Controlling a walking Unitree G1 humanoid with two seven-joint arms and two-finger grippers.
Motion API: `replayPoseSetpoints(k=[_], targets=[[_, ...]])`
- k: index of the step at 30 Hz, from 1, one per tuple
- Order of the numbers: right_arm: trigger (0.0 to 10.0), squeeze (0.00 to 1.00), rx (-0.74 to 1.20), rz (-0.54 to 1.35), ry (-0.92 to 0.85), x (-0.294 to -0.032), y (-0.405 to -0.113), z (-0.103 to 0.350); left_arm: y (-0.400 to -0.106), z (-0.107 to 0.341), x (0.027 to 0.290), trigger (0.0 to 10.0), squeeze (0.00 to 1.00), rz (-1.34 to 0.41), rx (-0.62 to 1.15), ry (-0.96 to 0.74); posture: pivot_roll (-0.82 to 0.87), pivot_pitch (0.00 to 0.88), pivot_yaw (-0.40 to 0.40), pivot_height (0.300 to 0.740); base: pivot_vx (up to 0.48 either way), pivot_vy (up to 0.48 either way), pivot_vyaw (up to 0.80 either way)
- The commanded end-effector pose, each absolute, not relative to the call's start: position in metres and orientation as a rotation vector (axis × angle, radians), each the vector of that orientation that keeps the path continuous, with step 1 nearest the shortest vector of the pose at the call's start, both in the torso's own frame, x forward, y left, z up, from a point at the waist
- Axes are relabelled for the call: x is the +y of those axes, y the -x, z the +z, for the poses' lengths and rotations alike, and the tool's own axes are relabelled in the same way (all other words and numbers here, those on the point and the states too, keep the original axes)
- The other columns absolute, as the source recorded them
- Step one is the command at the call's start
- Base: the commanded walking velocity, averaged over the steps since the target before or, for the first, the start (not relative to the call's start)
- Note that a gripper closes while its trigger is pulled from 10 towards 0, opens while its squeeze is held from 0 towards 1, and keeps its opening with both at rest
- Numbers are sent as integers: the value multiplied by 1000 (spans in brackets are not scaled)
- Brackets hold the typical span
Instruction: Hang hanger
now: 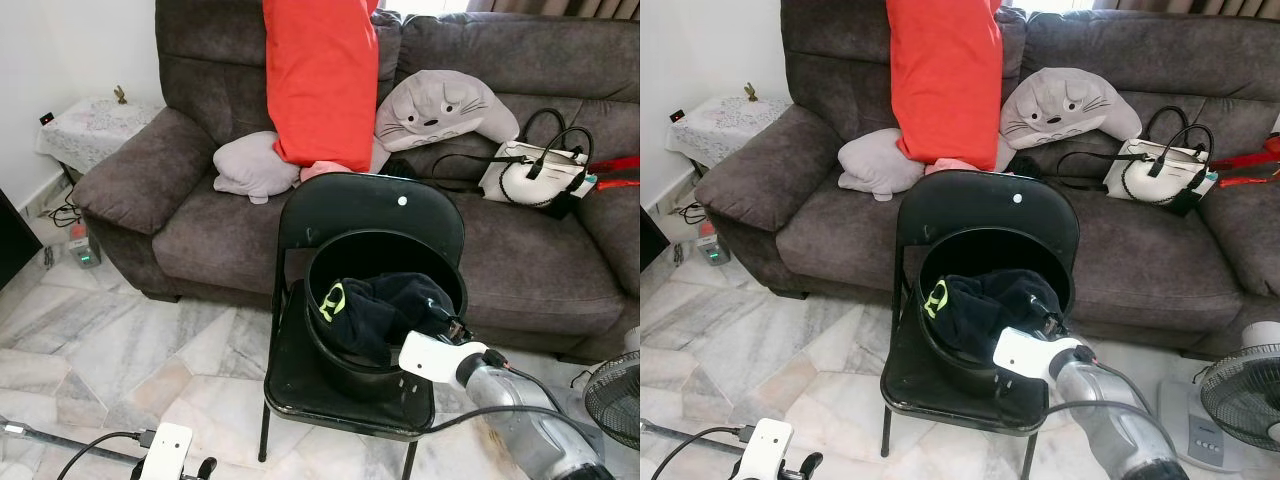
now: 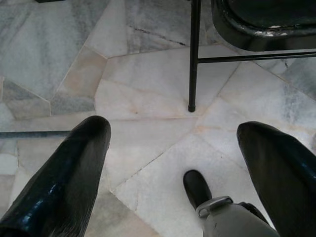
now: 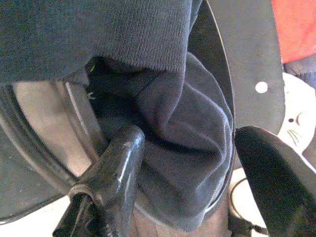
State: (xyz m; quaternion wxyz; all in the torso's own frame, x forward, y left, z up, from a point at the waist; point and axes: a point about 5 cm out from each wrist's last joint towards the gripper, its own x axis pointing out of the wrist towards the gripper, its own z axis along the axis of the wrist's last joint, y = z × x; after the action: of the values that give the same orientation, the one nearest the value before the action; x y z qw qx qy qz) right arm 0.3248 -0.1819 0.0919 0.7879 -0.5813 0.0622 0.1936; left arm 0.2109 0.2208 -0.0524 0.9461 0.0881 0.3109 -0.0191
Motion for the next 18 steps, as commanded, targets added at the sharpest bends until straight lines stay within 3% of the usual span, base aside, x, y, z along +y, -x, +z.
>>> replayPoseSetpoints(k=[1,7,18], targets=[[10000,0,145,455,1255,-177,-326,86,-204,-57,224,10000,0,-27,675,-177,-72,108,16,740,0,0,0],[10000,0,144,491,1226,-171,-328,82,-206,-56,225,10000,0,-26,674,-179,-62,109,19,740,0,0,0],[10000,0,-26,587,1172,-145,-338,95,-207,-56,224,10000,0,-28,669,-186,-57,107,23,740,0,0,0]])
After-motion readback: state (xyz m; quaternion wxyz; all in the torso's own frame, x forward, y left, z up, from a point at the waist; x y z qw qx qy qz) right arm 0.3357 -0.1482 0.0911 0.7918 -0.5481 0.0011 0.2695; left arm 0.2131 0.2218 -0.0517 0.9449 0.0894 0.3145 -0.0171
